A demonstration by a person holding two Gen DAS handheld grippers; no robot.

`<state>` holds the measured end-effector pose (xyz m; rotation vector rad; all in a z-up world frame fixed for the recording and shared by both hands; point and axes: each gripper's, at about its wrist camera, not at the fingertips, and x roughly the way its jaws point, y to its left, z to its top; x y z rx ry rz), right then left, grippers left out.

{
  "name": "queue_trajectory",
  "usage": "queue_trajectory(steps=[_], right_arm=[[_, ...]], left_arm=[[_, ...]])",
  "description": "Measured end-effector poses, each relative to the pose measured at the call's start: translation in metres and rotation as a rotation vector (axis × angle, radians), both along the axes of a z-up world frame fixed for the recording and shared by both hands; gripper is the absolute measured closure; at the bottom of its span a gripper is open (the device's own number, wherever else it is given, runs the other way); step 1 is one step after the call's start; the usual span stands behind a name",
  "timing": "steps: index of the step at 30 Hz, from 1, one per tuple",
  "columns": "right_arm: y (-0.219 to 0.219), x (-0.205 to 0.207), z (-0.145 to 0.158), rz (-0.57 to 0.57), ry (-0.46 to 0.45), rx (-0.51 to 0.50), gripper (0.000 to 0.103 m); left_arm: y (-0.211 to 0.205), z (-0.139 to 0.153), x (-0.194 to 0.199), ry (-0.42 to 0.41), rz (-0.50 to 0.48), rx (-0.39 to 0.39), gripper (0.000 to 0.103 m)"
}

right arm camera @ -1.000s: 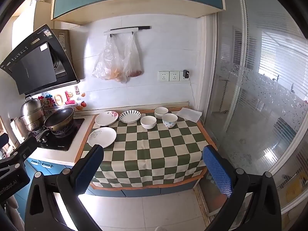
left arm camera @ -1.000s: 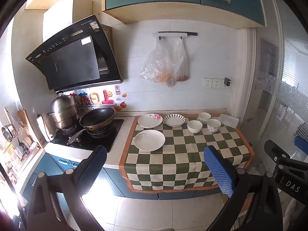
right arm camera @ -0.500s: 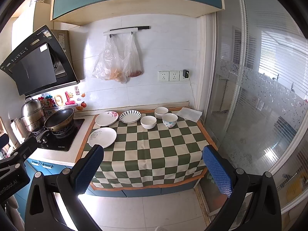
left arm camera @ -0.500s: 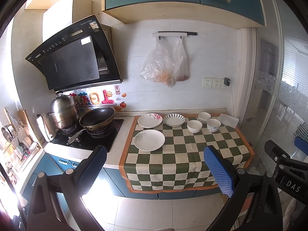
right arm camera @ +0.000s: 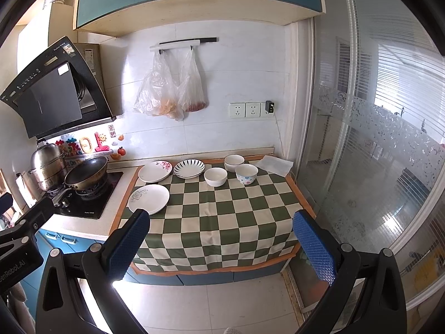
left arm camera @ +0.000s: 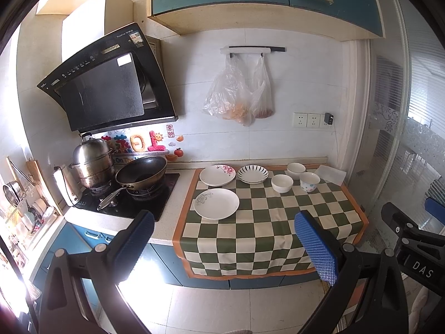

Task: Organize plates and bowls

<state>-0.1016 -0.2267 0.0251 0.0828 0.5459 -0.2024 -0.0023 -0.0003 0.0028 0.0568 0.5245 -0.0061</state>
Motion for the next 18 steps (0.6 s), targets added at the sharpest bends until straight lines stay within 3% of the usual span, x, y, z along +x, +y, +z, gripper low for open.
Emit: queue_trajectory(steps=[18], right_arm=[[-0.0013,0.0017,-0.0013,0.000,0.001,0.001,0.000]], left_arm=[[0.0032,-0.0017,0.0012,-0.004,0.004,0.007,0.000]])
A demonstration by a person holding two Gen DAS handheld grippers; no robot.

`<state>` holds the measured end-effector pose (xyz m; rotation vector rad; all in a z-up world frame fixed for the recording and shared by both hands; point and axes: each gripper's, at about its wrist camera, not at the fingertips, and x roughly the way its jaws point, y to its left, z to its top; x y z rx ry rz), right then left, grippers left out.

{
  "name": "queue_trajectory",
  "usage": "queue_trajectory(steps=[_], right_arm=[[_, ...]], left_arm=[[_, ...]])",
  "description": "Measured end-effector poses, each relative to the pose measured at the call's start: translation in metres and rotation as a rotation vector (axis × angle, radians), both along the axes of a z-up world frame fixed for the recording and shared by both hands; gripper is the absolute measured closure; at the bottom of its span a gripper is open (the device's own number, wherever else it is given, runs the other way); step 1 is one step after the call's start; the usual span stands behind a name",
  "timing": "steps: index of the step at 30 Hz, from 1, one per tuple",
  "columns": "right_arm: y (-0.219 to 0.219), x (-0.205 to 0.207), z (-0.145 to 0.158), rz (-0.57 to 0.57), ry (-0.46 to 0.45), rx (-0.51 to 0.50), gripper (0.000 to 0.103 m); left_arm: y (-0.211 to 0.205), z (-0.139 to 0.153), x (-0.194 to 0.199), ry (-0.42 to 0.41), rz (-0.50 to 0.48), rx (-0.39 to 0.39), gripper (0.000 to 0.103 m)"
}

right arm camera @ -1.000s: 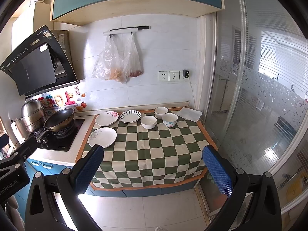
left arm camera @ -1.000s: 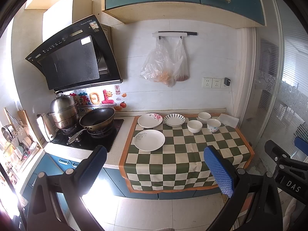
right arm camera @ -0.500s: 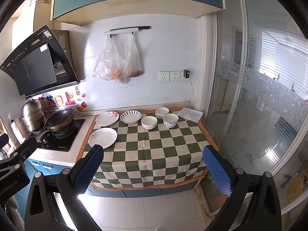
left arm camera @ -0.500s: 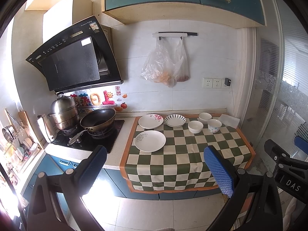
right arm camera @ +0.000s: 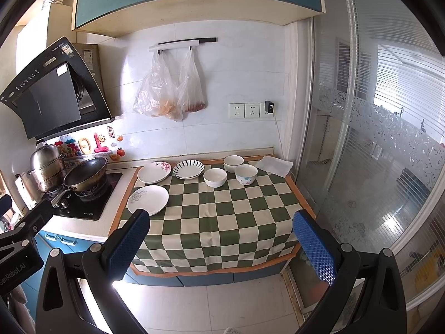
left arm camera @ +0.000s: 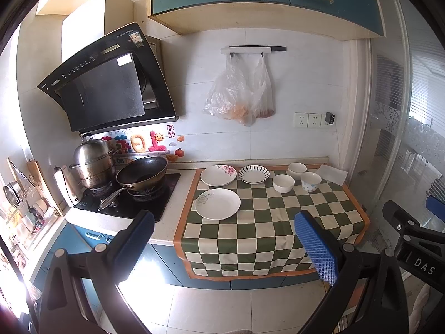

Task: Organize plates and bowls

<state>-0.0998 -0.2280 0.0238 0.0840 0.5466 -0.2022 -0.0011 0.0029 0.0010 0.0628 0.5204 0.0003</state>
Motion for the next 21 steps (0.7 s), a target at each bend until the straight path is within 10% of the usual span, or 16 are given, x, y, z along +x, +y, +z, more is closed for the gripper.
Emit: queue_trajectory(steps=[21], right_arm=[[0.0045,0.0000,0.0014,0.000,-0.001,0.001,0.000]], left_arm=[[0.0005,0.0002,0.0001,0.001,-0.001,-0.001,0.000]])
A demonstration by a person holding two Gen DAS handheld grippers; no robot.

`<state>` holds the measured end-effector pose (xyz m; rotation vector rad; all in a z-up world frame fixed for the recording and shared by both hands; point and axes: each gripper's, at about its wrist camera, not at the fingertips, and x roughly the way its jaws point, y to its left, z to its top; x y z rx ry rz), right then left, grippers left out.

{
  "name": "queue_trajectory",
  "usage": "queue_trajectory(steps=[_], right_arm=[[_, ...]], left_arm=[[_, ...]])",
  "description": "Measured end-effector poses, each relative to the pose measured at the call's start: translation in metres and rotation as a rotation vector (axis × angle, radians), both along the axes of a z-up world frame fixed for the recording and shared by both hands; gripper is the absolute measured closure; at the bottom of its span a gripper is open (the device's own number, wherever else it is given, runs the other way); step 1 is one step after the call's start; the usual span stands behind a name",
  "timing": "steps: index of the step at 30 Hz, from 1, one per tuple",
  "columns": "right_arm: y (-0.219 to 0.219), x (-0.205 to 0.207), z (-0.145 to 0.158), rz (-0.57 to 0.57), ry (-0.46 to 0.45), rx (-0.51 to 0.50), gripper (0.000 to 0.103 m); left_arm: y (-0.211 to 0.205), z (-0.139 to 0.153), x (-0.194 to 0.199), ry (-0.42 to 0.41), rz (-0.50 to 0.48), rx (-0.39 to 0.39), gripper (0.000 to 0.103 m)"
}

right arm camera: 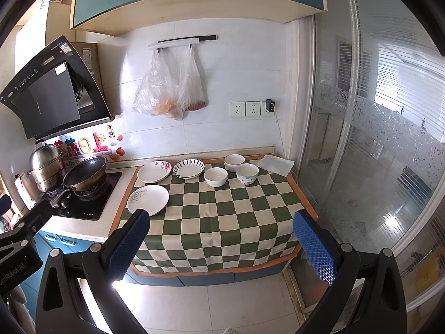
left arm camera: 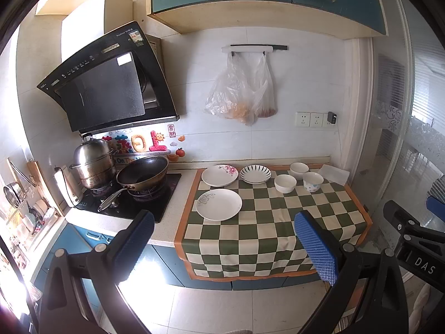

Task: Organize plates and bowls

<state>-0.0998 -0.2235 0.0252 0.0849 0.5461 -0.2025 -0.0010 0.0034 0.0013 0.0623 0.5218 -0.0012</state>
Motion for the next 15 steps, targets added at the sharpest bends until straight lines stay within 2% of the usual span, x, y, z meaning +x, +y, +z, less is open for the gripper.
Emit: queue_trajectory(steps=[9,14,15], right_arm=[[0.002,0.001,-0.001,-0.001,0.000,0.002,0.000],[0.007,0.003,-0.002,-0.013,0.013,0.017,0.000],[0.009,0.023,-0.006,-0.017,0.017,0.028,0.000]], left_arm=[[0.000,-0.001,0.001,0.002,-0.001,0.002,0.000],[0.011,-0.009,0.016,0.002,0.014,0.009,0.000],[0.016,-0.013,0.022,0.002,0.018,0.014,0.000]])
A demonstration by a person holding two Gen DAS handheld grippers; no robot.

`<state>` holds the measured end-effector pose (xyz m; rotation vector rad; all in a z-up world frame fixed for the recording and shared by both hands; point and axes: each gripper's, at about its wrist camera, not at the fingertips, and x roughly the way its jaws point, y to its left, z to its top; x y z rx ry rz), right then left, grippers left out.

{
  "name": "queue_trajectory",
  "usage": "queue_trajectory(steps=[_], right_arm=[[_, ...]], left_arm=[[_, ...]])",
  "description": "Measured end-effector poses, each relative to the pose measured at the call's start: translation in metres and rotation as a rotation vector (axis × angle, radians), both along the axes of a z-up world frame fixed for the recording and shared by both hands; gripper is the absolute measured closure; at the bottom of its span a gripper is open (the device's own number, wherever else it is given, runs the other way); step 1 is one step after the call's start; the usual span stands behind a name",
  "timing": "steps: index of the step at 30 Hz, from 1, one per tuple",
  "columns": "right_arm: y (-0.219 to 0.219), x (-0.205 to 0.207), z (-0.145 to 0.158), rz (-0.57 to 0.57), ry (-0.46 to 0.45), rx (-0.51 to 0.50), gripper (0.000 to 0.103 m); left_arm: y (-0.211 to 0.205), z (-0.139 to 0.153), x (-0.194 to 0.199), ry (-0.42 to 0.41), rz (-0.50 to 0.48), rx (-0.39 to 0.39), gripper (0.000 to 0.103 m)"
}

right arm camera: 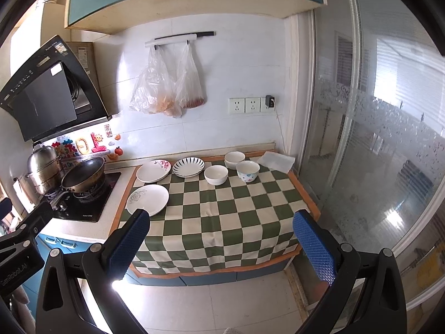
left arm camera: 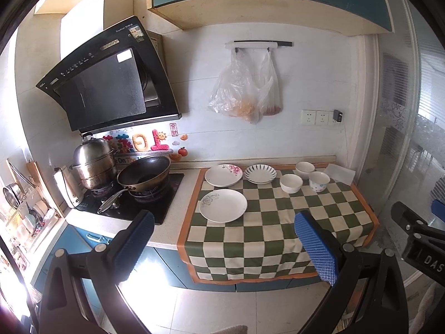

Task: Organize plates and bowls
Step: 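Lower the right tool to the grey-flower plate rim and close it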

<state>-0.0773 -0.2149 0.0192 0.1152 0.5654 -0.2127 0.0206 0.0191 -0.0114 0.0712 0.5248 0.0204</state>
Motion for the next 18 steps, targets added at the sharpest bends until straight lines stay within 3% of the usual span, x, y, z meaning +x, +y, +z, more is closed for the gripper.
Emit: queue_trajectory(steps=[5,10,14,18], right_arm=[[0.009,0.038,-0.029,0.019,0.020,0.056,0.000],[0.030,0.100,-0.074,0.113,0.068,0.092,0.000],[0.037,0.173,-0.118,0.183,0.157,0.108,0.000],[0.036,0.272,-0.175,0.251,0.248,0.149,0.000]], left_arm=[[0.030,-0.032,0.047,0.033,0.020,0.007,0.000],[0.059,-0.079,0.114,0.156,0.035,-0.005,0.000],[0.075,-0.129,0.184,0.304,0.049,-0.021,0.001],[0.089,-0.182,0.263,0.431,0.081,-0.053,0.003]])
